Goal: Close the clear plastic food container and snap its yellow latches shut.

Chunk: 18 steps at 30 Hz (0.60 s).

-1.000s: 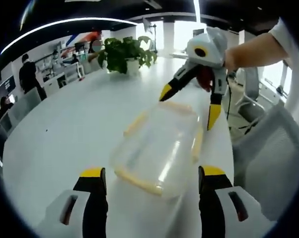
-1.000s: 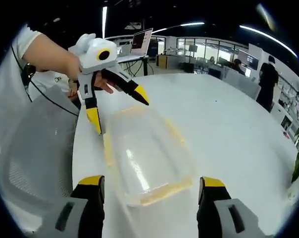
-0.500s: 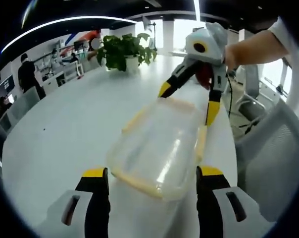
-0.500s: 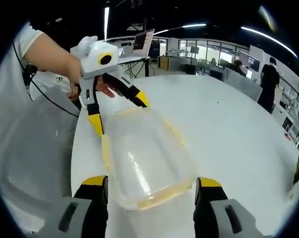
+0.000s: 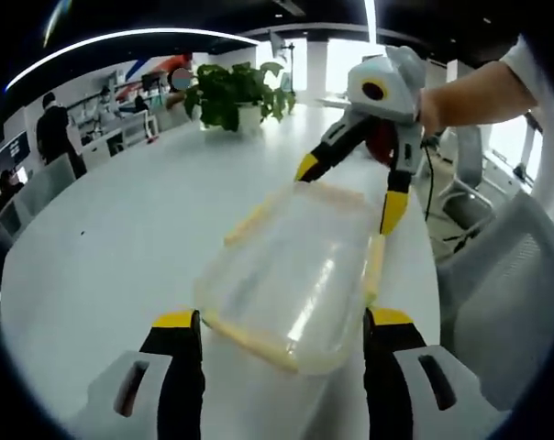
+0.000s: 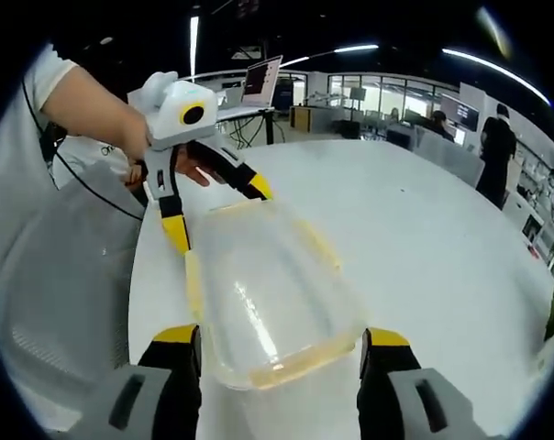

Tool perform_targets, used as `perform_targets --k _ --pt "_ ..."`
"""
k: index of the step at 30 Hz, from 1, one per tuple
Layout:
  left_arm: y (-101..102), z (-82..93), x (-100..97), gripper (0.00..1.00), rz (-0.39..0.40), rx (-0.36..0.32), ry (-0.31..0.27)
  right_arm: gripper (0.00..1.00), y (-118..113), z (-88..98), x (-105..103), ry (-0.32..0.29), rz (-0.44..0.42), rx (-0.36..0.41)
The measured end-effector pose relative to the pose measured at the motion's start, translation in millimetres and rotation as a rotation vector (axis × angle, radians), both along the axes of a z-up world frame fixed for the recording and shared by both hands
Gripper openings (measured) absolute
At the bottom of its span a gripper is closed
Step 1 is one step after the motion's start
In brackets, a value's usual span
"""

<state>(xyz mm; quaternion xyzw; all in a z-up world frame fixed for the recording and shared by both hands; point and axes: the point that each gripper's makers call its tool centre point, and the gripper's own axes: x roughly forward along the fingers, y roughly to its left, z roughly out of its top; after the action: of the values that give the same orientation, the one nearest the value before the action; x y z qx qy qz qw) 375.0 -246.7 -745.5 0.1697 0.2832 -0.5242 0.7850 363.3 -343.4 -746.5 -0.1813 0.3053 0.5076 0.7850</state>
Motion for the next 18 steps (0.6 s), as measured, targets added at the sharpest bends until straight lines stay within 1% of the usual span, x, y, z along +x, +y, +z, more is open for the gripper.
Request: perform_targets --k 5,12,18 --pt "12 1.4 1.8 0.69 0.005 0.007 -0.011 0.69 12 -0.3 4 -0.002 0.005 0.008" --pt "30 0.8 3.8 0.69 0.023 0.010 -0.005 0.69 29 -0.6 7 -0.001 0.024 0.008" --pt "48 1.4 4.4 0.69 0.042 0.011 -0.002 0.68 47 -0.3 10 -0.002 0.049 0.005"
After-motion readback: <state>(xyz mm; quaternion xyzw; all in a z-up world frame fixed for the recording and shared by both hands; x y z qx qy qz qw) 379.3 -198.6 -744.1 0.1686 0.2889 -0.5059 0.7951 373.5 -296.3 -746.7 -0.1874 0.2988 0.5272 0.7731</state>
